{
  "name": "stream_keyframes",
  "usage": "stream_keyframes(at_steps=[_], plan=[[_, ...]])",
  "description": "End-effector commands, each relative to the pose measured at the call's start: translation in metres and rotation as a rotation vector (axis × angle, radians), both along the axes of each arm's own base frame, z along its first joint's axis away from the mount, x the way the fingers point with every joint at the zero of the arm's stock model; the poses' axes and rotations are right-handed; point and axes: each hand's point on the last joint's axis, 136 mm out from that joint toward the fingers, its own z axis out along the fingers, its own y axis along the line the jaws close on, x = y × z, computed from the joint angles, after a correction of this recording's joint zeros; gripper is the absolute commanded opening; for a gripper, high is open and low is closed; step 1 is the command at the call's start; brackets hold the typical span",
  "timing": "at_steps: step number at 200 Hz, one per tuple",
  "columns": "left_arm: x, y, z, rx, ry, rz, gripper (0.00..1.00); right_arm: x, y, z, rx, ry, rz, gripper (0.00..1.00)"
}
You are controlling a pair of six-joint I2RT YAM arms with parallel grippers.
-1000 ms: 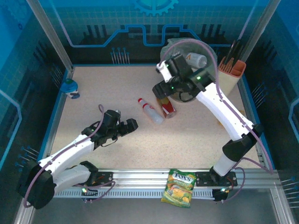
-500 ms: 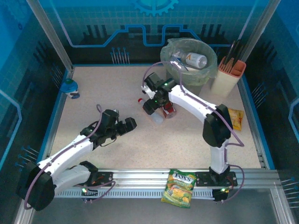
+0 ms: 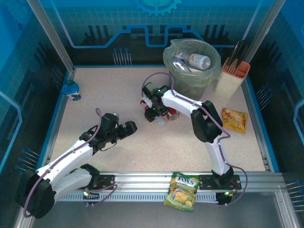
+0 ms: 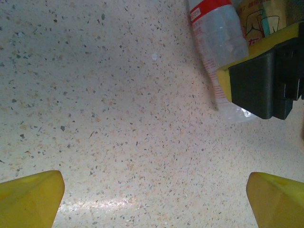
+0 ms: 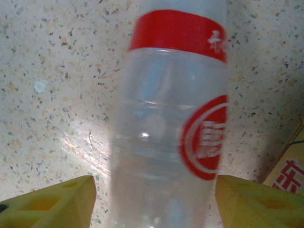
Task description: Put the plastic bottles in the bin
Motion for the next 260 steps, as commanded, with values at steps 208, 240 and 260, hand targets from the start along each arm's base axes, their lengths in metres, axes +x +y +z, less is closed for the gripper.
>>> stream_keyframes(at_steps=[208,240,260], plan=[[0.015,-0.004,0.000,0.007,0.016,-0.004,0.99,0.018,-0.059,0.278,0.133,-0.427,-0.064,0.50],[0.014,-0.005,0.002,-0.005,0.019,-0.004,0.99,0.042,-0.101,0.322,0.177,-0.535,-0.182,0.50],[0.013,-0.003,0.004,-0.003,0.014,0.004,0.99,0.058,-0.127,0.331,0.197,-0.565,-0.266,0.50]])
